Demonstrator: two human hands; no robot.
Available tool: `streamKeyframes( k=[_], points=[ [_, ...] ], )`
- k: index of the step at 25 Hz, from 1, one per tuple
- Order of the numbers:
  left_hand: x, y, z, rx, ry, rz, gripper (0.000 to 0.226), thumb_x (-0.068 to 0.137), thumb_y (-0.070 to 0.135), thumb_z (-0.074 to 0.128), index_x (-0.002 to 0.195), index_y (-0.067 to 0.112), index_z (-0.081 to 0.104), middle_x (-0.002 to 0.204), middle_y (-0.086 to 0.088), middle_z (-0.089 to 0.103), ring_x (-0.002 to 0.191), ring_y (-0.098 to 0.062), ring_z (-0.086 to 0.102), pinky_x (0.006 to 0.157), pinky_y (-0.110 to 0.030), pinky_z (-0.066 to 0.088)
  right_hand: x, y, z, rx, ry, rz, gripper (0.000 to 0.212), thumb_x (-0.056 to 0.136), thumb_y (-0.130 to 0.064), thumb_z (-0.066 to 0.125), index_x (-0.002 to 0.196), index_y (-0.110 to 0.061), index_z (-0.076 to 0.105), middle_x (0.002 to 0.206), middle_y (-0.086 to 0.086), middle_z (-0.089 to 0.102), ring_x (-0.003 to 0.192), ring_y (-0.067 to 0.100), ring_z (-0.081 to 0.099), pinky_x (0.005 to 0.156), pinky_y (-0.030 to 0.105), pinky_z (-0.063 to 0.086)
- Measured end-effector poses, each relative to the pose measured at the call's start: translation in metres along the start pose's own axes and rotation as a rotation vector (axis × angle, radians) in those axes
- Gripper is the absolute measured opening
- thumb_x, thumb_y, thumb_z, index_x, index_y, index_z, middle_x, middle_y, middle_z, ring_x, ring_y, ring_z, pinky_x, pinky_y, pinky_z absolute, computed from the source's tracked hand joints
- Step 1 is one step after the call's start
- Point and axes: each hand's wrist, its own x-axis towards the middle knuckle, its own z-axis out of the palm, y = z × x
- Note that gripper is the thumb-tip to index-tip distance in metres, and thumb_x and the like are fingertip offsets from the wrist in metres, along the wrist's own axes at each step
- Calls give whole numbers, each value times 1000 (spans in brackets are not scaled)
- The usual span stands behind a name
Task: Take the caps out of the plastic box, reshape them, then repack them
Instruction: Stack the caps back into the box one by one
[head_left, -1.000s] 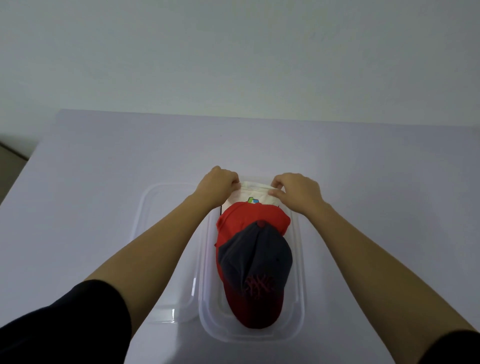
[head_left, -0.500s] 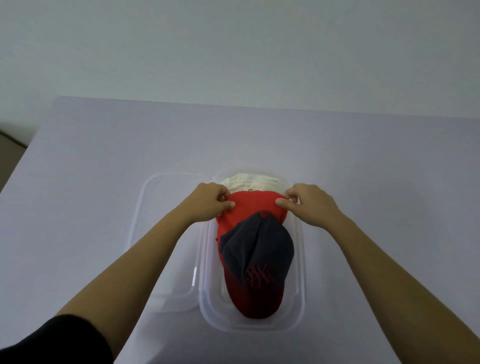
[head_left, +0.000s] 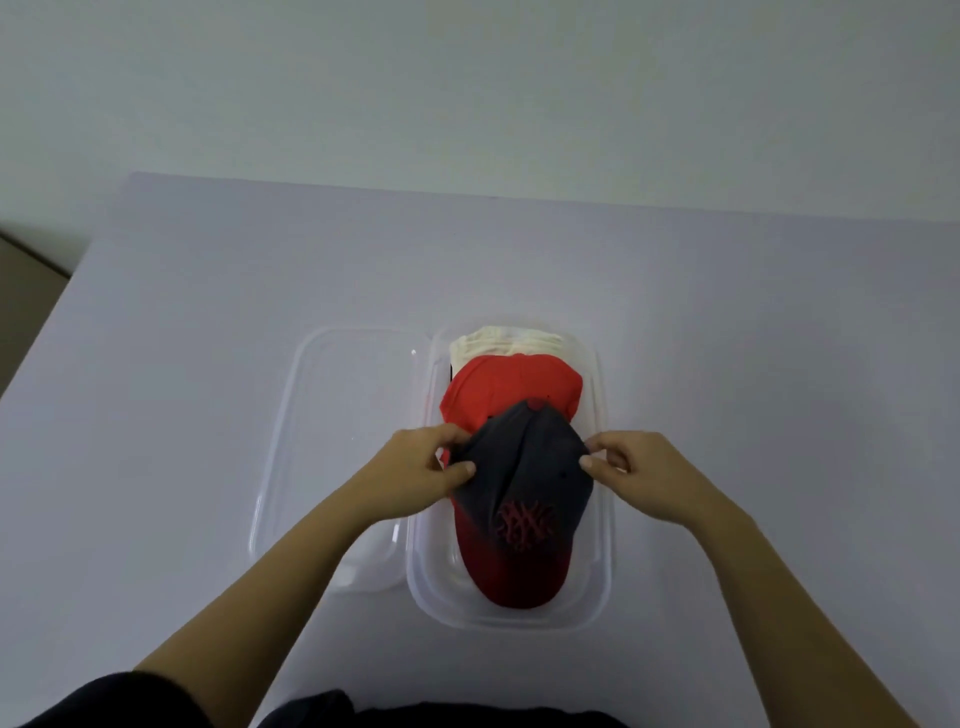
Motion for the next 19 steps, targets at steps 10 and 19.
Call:
streamKeyframes(
  k=[10,19],
  points=[
    [5,-2,15,206,227,-113,26,93,21,53,99,2,69,87,-12,73,76,-26,66,82,-38,52,-1,-19,33,-147,277,127,30,93,-42,49,104,-18,63,81,-7,60,75,14,55,58,25,37],
    [-34,-112,10,-48,636,-791,64,91,40,55,136,-1,37,140,-23,38,124,-42,37,99,-51,34,-39,-1,102,431,389,318,48,100,-28,34,145,-11,28,147,9,40,132,29,42,110,38,33]
  ],
)
